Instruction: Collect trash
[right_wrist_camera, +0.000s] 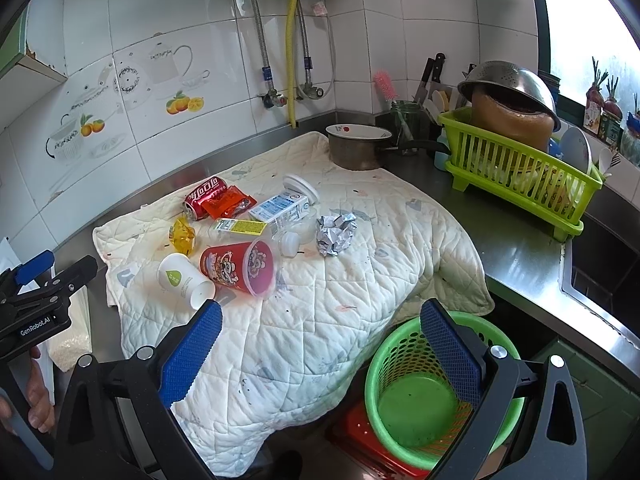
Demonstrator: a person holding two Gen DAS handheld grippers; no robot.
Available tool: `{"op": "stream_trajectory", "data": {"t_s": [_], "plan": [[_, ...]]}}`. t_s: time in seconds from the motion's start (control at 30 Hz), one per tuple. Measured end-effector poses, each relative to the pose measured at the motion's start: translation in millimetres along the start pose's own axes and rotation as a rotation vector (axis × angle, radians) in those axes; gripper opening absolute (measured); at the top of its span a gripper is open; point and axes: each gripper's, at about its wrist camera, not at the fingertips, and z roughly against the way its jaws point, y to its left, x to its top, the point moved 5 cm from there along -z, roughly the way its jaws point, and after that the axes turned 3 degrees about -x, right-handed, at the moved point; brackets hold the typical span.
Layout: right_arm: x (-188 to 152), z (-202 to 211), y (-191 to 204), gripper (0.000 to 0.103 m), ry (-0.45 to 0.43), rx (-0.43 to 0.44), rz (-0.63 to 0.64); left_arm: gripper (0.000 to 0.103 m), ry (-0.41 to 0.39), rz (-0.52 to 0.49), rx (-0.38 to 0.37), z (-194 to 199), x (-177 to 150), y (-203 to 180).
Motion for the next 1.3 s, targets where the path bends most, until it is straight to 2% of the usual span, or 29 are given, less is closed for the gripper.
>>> {"op": "stream_trajectory", "data": {"t_s": [0.97,1.3], "plan": [[-3,-9,12,0.096,-0.001,0.000,-0.006,0.098,-0.016,0.011,0.016,-1,4,6],[0,-17,22,0.096,0.008,0.026,-0.002,0.098,-0.008,0.017,0.019,-8,7,13]]}}
